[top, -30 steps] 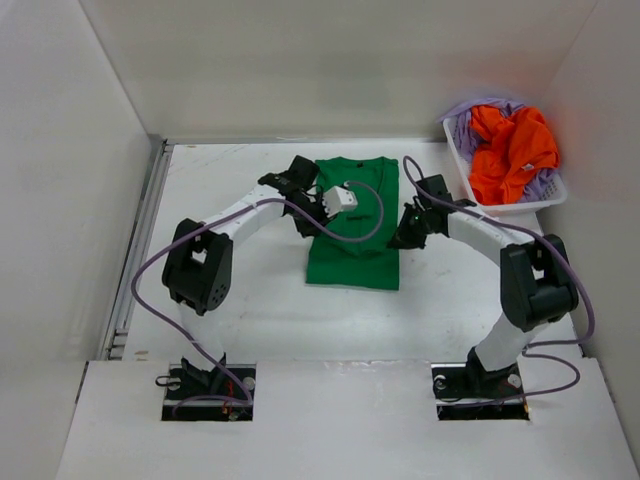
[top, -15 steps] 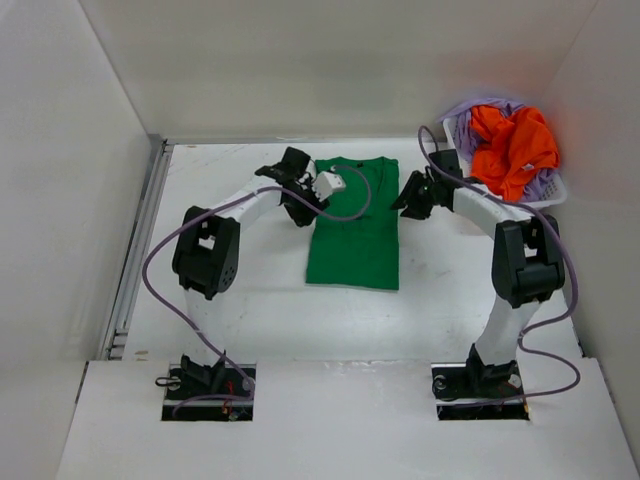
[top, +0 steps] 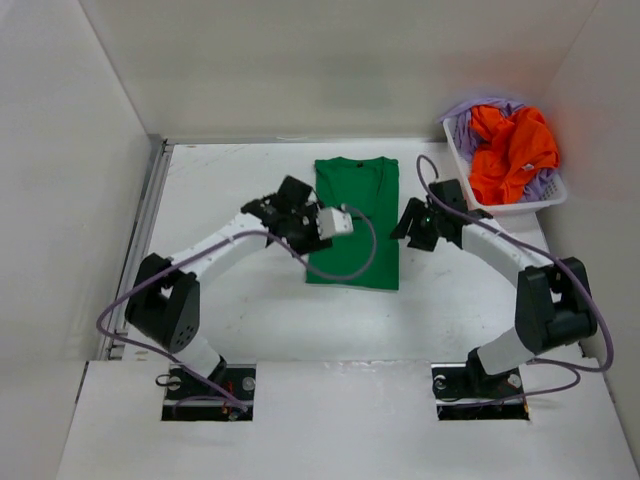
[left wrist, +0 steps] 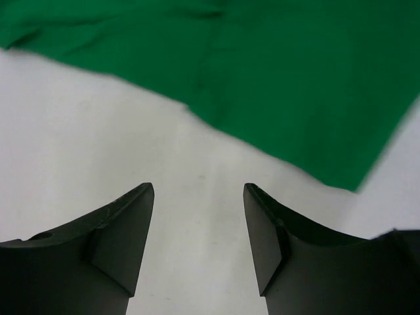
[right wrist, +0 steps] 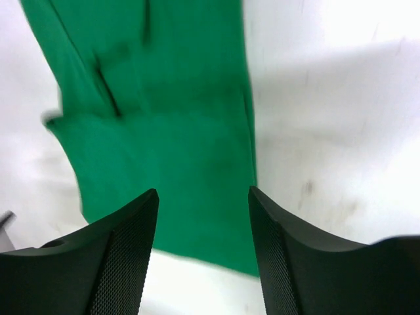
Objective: Fold and stack the t-shirts
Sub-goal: Fold the folded rectangular tshirt in 1/3 of the way, then grab one side of the 2/3 rectangular tshirt with both arms, then fold the long partially folded tshirt into a neat square
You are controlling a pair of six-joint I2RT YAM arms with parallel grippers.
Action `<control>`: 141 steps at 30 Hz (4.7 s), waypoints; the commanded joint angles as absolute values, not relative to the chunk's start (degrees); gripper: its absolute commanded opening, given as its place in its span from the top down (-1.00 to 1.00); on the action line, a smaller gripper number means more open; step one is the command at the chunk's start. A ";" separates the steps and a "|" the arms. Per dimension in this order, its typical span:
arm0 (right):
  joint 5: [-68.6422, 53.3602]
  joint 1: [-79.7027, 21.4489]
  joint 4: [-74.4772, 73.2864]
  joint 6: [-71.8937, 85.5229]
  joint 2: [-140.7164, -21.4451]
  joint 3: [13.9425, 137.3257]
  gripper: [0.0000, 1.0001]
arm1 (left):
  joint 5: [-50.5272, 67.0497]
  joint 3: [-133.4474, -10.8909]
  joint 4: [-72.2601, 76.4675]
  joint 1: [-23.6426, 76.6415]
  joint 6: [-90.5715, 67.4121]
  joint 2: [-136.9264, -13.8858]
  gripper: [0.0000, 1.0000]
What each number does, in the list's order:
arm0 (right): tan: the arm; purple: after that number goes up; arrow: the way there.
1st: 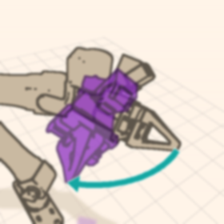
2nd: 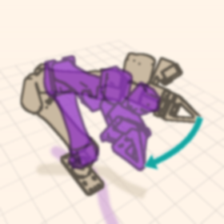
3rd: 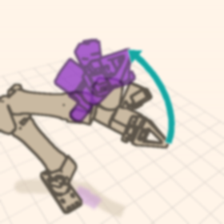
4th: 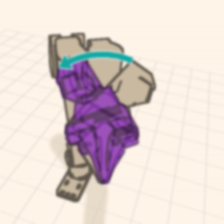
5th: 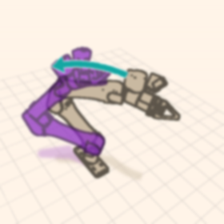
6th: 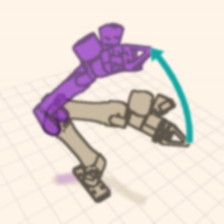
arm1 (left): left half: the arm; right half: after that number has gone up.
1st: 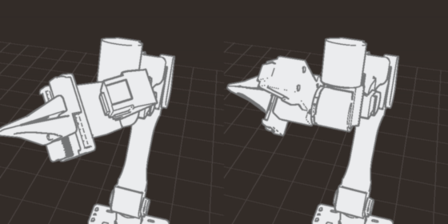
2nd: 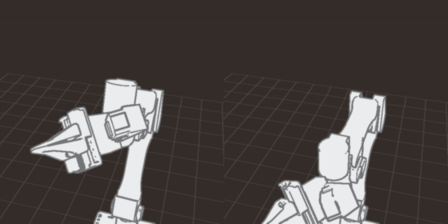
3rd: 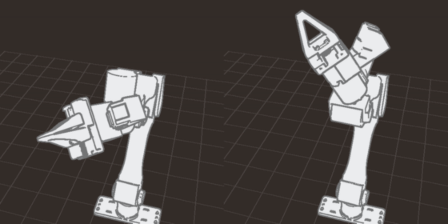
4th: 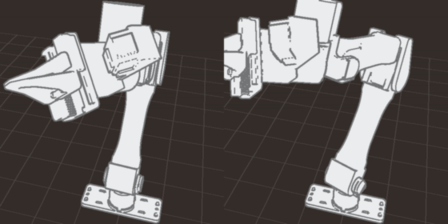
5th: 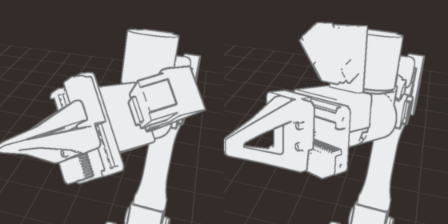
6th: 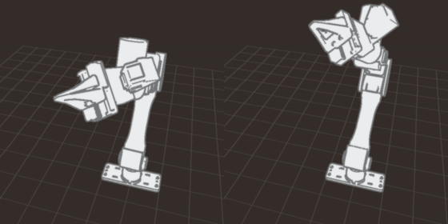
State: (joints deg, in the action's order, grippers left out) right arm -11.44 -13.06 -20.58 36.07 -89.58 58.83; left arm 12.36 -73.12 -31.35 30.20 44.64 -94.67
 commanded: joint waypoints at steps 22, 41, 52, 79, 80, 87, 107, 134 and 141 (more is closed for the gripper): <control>-11.51 -23.42 -15.03 46.75 -83.24 37.36 -0.21 | 8.44 -56.43 -23.55 43.72 51.95 -97.82 0.19; -9.14 -24.56 -17.05 49.22 -77.52 31.38 -0.18 | 7.56 -56.69 -23.91 44.43 49.31 -97.82 0.69; -11.25 -24.92 -15.03 50.10 -77.36 31.03 1.00 | 7.38 -56.08 -25.66 44.34 47.90 -95.81 0.89; -3.60 -58.15 -51.42 67.25 -46.92 44.55 1.00 | 24.87 -67.04 -71.81 48.05 34.10 -70.13 0.88; -3.95 -55.70 -51.07 64.80 -48.24 46.04 1.00 | 25.48 -68.80 -71.63 45.77 34.45 -71.27 0.88; -7.99 -35.67 -46.07 46.95 -58.52 52.82 1.00 | 31.82 -79.44 -65.05 30.73 33.58 -82.16 0.88; -14.94 -15.43 -33.05 34.98 -88.84 67.49 1.00 | 24.70 -100.46 -50.63 23.77 29.00 -110.73 0.75; -8.01 -11.99 -18.46 35.25 -98.10 74.99 0.26 | 9.22 -108.83 -31.38 19.02 19.25 -116.48 0.04; -3.69 -18.14 -18.54 35.42 -90.70 65.57 0.80 | 20.99 -91.77 -29.45 25.44 17.40 -106.17 0.02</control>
State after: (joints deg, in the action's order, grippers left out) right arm -5.91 -15.22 -20.49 35.77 -92.14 67.90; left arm 14.09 -95.72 -32.49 22.28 19.29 -111.07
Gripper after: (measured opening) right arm 0.126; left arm 0.496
